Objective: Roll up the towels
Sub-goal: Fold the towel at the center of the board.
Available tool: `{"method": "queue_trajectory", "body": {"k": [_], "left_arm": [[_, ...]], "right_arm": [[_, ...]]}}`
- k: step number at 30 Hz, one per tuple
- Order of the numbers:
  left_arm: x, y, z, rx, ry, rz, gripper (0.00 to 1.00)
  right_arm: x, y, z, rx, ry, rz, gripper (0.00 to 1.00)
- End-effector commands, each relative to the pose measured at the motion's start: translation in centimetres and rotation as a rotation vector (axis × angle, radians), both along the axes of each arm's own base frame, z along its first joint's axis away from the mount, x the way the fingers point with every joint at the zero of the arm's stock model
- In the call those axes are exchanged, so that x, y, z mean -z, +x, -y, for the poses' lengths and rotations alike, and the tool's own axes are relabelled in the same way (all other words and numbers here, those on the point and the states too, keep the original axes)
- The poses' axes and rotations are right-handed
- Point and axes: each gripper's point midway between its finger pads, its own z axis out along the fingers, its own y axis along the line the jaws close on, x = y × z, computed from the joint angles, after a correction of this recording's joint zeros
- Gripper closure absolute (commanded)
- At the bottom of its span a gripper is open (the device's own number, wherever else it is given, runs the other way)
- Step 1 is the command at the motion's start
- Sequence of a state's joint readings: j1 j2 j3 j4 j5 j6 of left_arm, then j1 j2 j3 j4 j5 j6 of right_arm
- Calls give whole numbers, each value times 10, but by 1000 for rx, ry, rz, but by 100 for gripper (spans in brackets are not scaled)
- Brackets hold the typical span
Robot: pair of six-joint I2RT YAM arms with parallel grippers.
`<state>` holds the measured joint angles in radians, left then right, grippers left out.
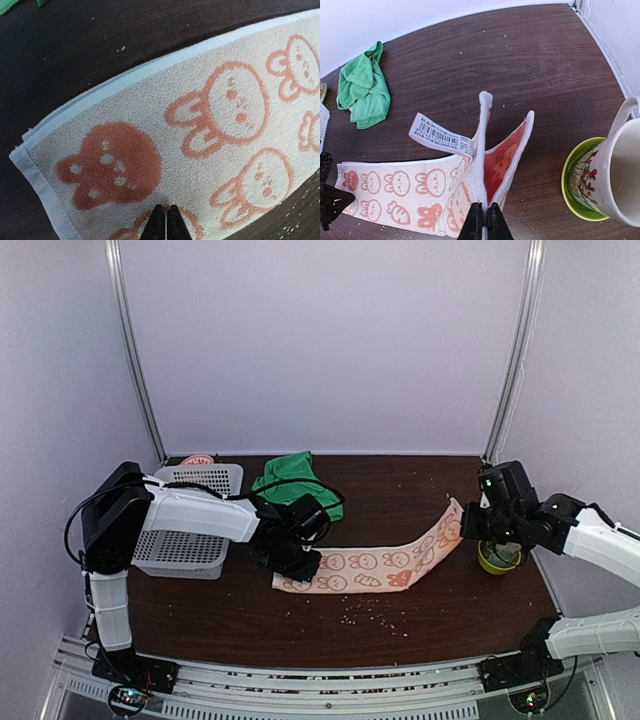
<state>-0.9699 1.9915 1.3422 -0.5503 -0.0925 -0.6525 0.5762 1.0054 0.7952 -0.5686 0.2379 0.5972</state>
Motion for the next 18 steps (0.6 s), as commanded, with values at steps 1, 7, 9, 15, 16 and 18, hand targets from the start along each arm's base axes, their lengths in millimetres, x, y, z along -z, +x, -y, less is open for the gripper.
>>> {"method": "queue_trajectory", "body": {"k": [1,7,9,15,16,18], "left_arm": [[-5,1,8,2,-27,2,95],[-22,3,8,0,-45,24,95],[-32,4,7,-1,-53,40,94],[-54,8,1,-9,-61,86,94],[-56,9,-1,-12,-59,91,94],[-58,8,-4,-18,-56,97,94]], "right_arm": [[-21,3,-15,-57,59,44,100],[-23,6,-28,-93,55,35,100],[-26,8,-32,-100,57,42,100],[-36,9,-49,-141,45,63,100],[-38,9,-53,-150,41,67,100],[-43,9,-60,-168,35,78,100]]}}
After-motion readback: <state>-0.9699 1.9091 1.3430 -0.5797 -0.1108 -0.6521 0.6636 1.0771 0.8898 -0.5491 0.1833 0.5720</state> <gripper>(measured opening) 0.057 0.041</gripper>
